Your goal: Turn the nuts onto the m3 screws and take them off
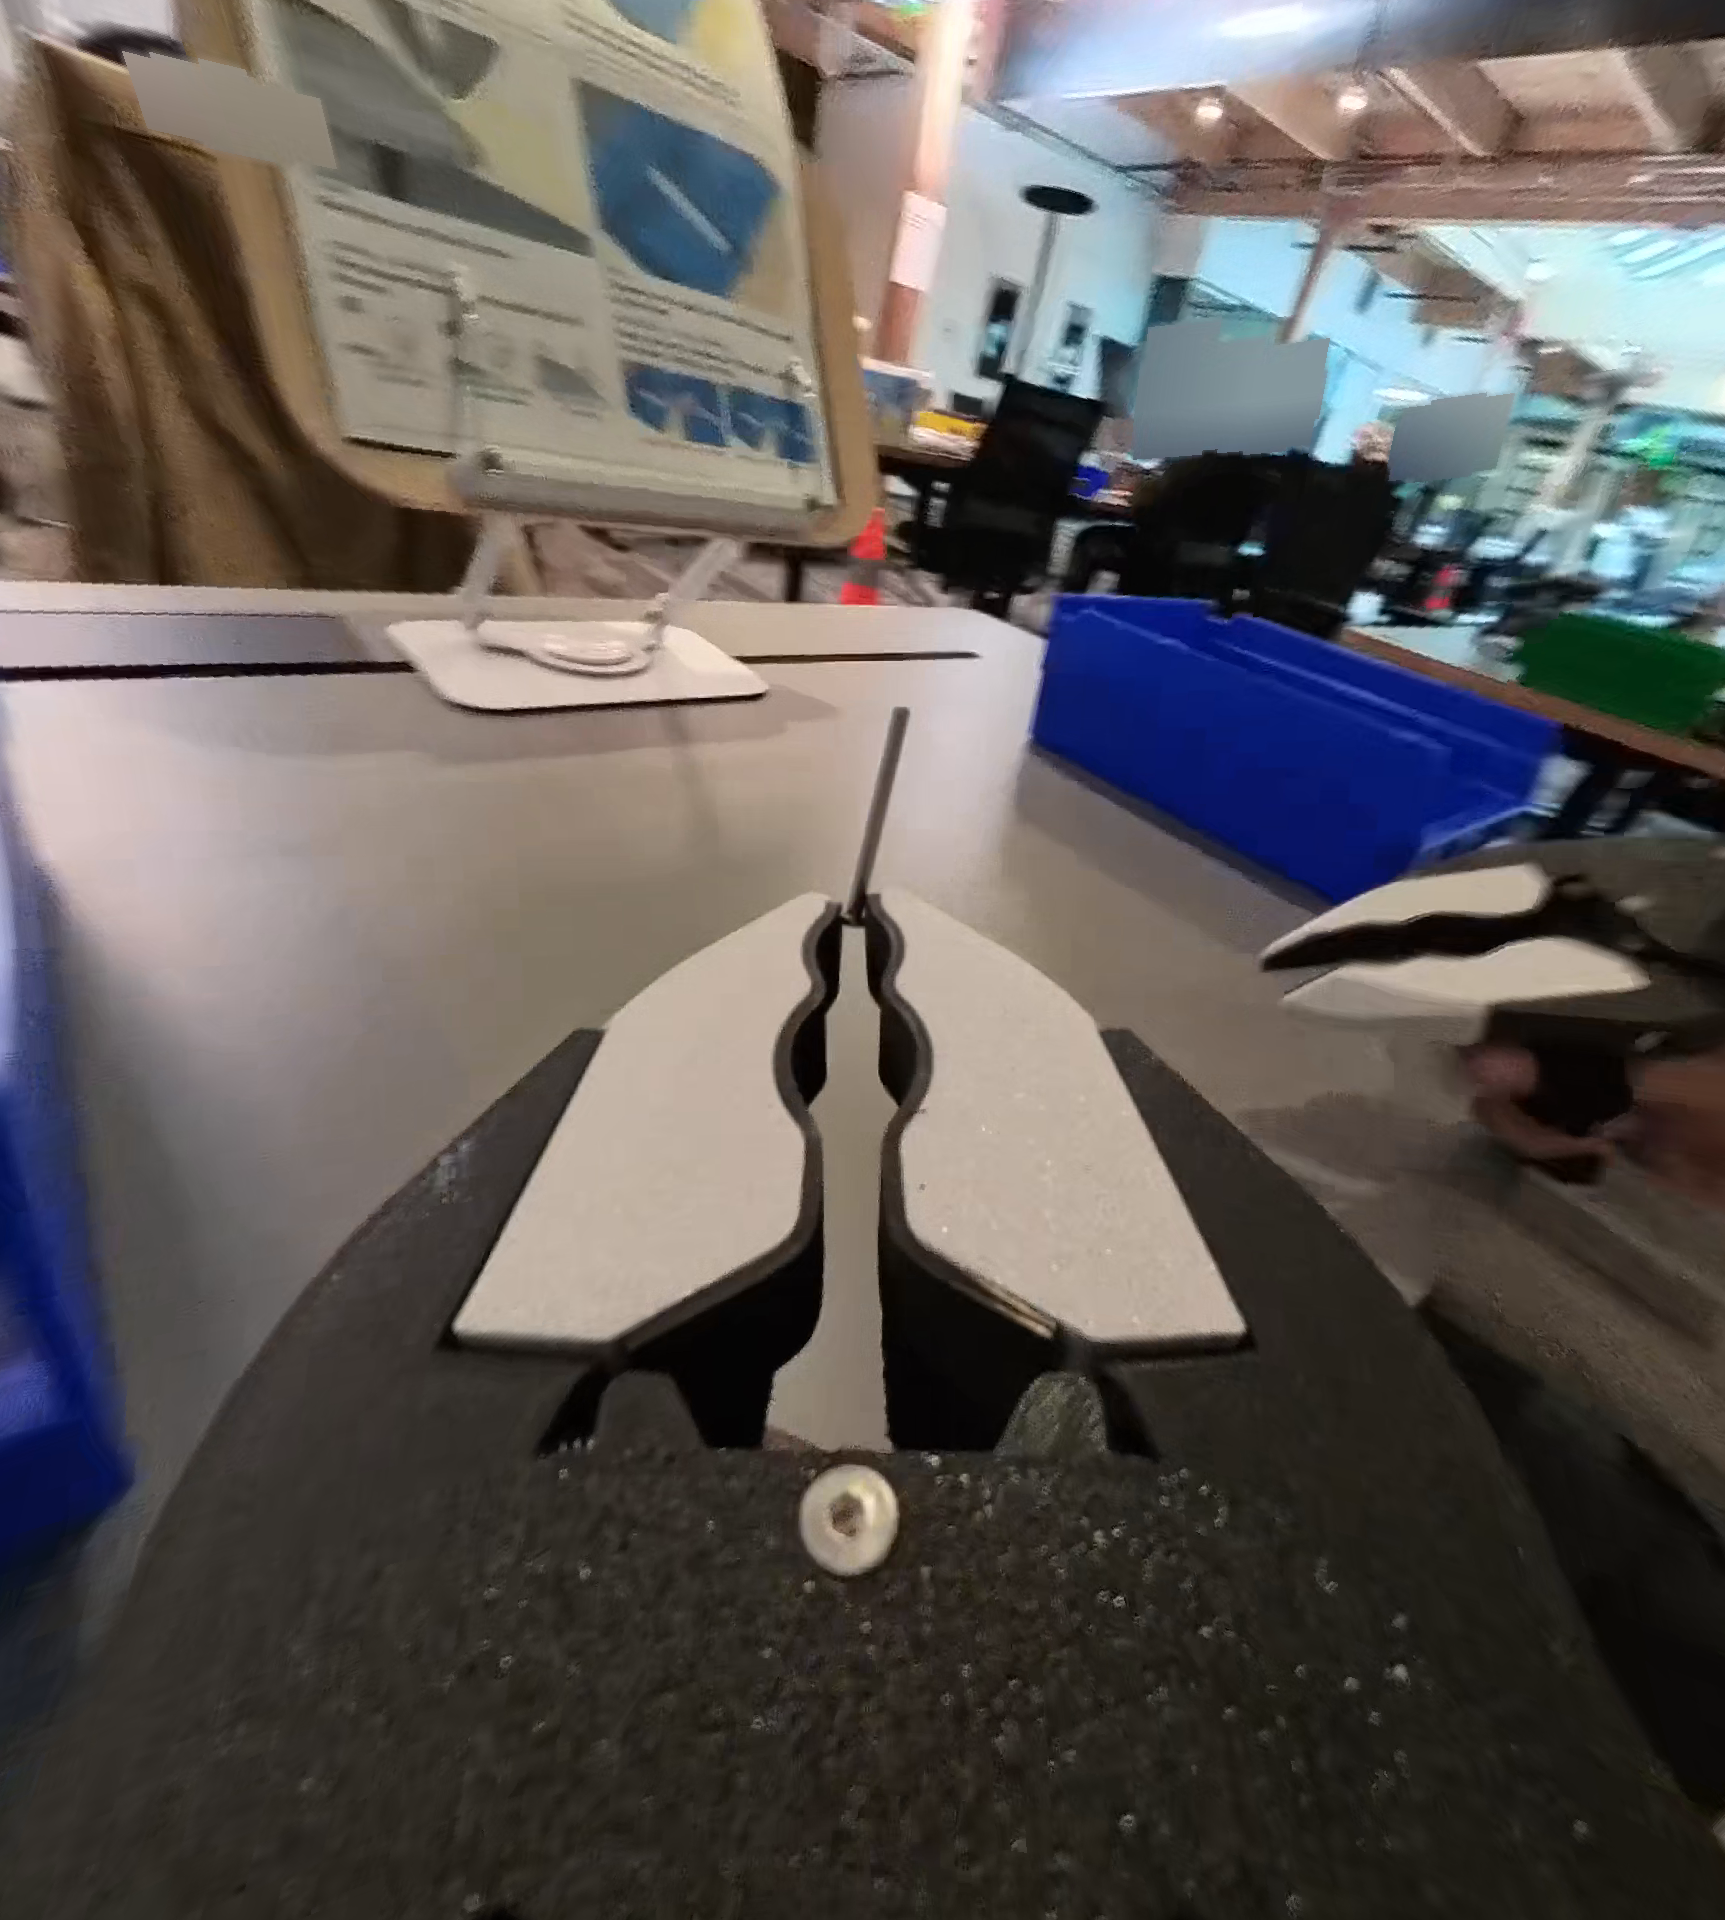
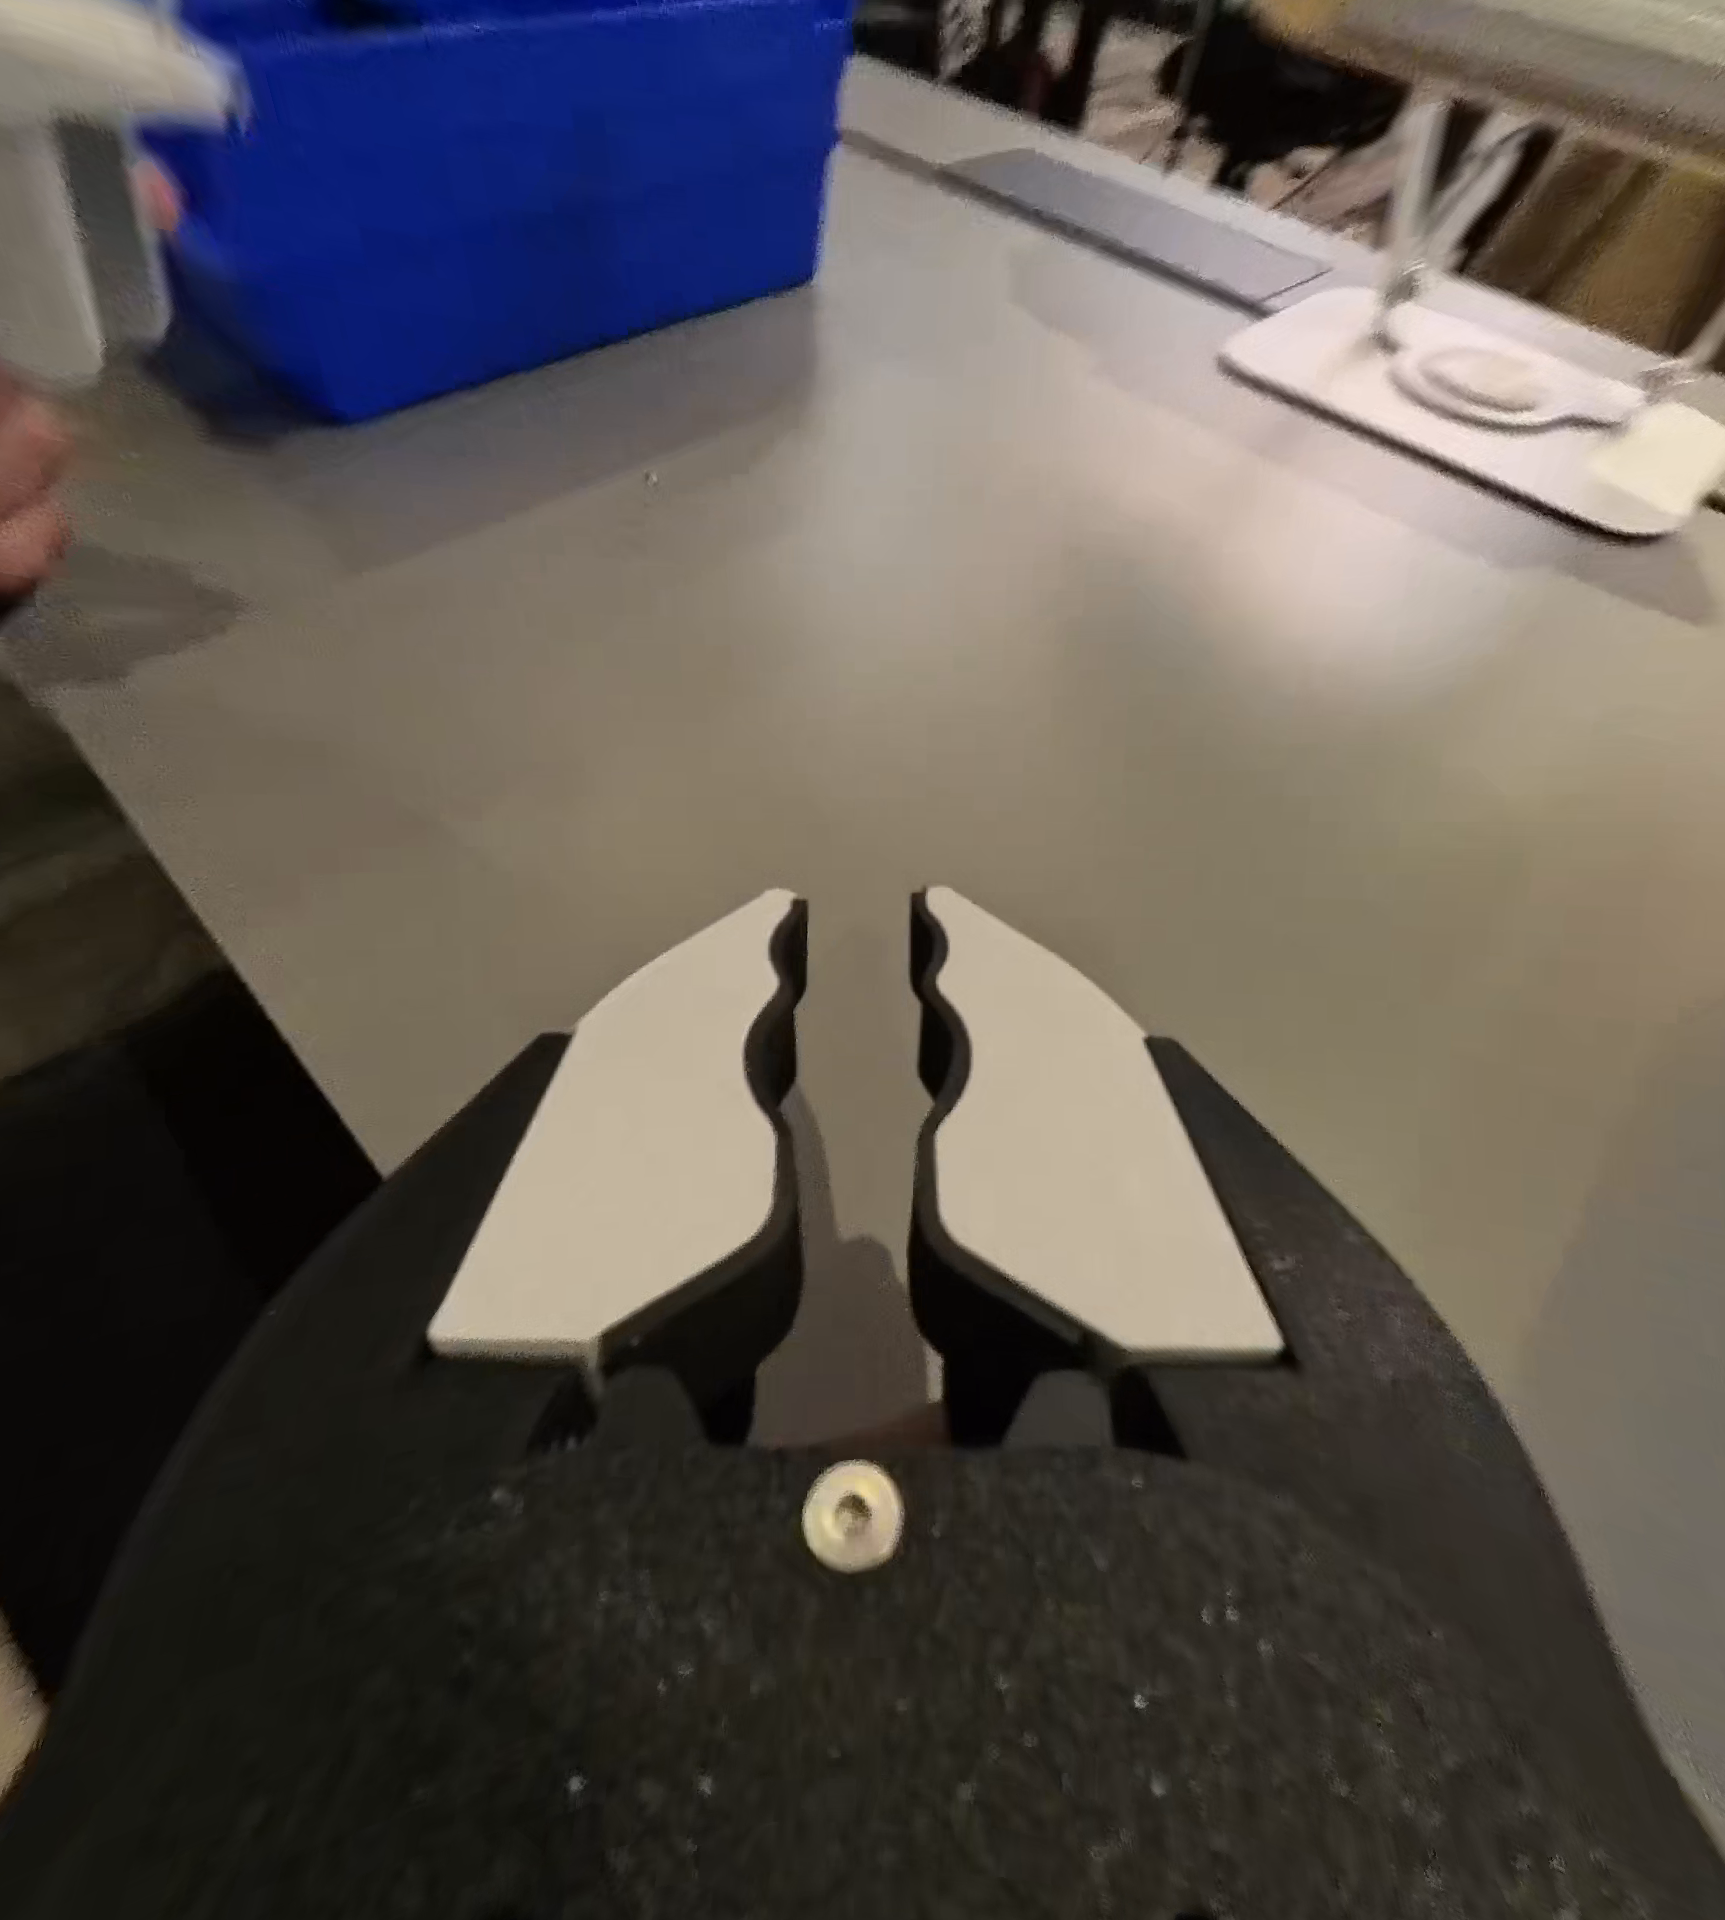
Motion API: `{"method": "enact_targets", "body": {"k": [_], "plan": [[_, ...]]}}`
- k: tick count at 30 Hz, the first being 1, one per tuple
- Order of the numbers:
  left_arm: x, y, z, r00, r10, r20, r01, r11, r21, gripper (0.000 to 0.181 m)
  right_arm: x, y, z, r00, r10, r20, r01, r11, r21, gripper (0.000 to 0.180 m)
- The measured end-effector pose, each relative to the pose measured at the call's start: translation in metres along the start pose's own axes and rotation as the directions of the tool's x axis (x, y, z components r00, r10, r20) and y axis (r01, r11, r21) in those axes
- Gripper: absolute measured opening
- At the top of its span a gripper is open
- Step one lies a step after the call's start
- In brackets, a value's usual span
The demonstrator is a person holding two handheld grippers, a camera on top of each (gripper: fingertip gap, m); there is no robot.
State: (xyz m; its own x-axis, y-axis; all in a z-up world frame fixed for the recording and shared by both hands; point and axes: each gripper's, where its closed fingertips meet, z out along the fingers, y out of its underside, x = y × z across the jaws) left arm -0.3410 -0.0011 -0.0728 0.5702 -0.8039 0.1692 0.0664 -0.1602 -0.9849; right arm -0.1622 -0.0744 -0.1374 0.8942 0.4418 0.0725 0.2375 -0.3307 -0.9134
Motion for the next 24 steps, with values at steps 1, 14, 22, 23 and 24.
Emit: {"method": "enact_targets", "body": {"k": [1,14,22,23,24], "plan": [[-0.004,0.007,-0.007,0.999,0.019,0.049,-0.02,1.0,0.002,0.004,0.004,-0.004,-0.006,1.0,0.025,-0.017,-0.024,0.999,0.042,0.018],[-0.027,0.011,-0.022,0.992,-0.06,0.114,0.057,0.998,0.035,0.004,-0.001,-0.026,0.043,0.986,-0.049,0.157,0.064,0.994,-0.091,0.046],[-0.026,0.01,-0.023,0.993,-0.077,0.092,0.072,0.996,0.052,0.004,-0.031,-0.064,0.171,0.835,-0.346,0.428,0.469,0.855,-0.223,0.038],[-0.025,0.011,-0.023,0.993,-0.077,0.088,0.073,0.996,0.05,0.004,-0.033,-0.066,0.183,0.819,-0.35,0.454,0.488,0.841,-0.232,0.037],[-0.025,0.011,-0.023,0.994,-0.076,0.083,0.073,0.996,0.047,0.004,-0.036,-0.066,0.192,0.802,-0.349,0.484,0.505,0.829,-0.239,0.037]]}}
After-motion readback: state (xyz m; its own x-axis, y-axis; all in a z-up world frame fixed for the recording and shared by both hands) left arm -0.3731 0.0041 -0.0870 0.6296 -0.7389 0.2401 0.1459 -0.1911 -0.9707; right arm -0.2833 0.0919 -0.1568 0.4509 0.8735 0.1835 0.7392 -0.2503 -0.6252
